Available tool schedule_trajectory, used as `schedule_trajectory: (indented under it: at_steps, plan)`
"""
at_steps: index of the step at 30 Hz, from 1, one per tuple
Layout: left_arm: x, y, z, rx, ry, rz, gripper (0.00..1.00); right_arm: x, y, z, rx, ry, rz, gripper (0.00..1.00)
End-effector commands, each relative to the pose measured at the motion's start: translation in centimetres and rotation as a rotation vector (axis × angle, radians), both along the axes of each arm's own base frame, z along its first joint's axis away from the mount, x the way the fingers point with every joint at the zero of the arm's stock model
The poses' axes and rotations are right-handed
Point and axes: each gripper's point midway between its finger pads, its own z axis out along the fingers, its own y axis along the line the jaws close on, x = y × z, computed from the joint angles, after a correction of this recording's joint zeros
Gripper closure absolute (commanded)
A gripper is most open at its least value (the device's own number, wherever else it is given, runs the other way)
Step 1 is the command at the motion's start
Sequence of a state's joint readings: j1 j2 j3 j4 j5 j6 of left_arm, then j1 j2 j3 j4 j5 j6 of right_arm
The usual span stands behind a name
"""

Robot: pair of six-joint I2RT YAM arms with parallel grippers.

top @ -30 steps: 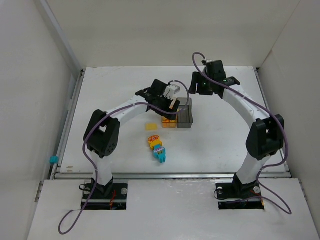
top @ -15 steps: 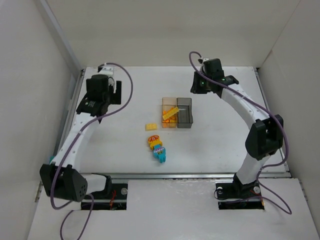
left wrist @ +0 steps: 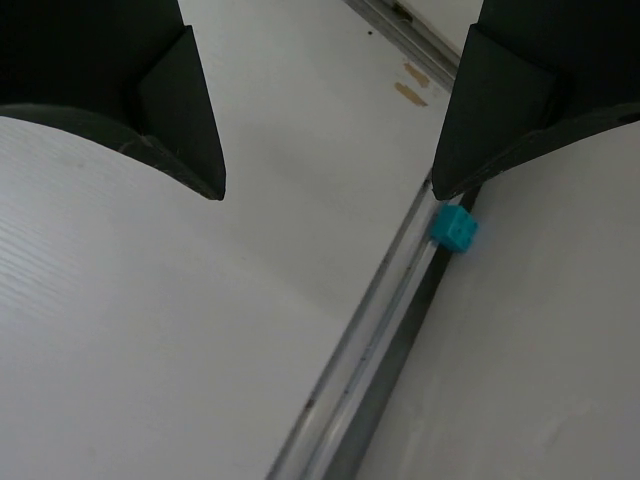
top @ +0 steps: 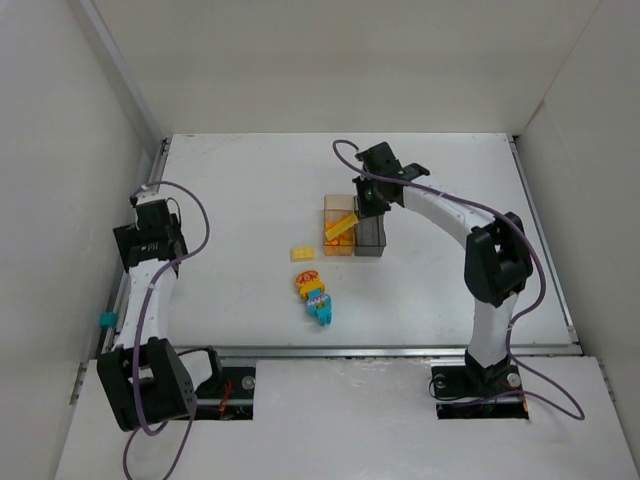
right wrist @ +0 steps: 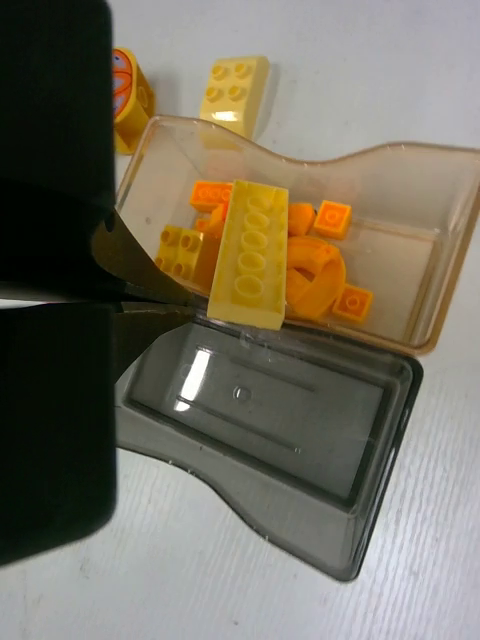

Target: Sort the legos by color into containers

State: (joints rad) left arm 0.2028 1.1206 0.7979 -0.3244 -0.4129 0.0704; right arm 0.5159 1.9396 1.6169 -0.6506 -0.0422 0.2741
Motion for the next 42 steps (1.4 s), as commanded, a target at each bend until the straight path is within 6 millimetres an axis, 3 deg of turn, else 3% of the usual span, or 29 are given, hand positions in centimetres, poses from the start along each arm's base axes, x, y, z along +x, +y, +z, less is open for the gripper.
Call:
schedule_trajectory:
  at_steps: [1,6,9,10,18,23,42]
  plan:
    - [-0.6,3.4,0.9,0.093,-0.04,0.1,0.19,1.0,-1.5,0.0,-0.038,-0.027,-0.083,1.0]
    - [-2.3,5.7,-0.4,0.156,0.019,0.151,0.15,1.2,-2.4,-0.6,-0.102,-0.042,-0.115,1.0]
    - [-3.1,6.0,-1.8,0.188,0.078,0.145,0.13,1.3,-2.5,-0.6,-0.103,-0.044,-0.129,1.0]
    - [-3.1,6.2,-1.7,0.208,0.081,0.142,0.13,1.3,-2.5,-1.7,-0.117,-0.022,-0.128,1.0]
    - [-3.5,6.7,-3.0,0.189,0.099,0.161,0.17,1.2,0.0,-3.4,-0.029,0.028,-0.051,1.0]
    - [-3.9,6.7,-3.9,0.17,0.134,0.157,0.19,1.3,1.8,-2.5,0.055,0.021,0.009,1.0]
    - [-4.4,6.9,-4.5,0.166,0.164,0.154,0.22,2.8,3.2,1.0,0.107,-0.071,0.022,1.0]
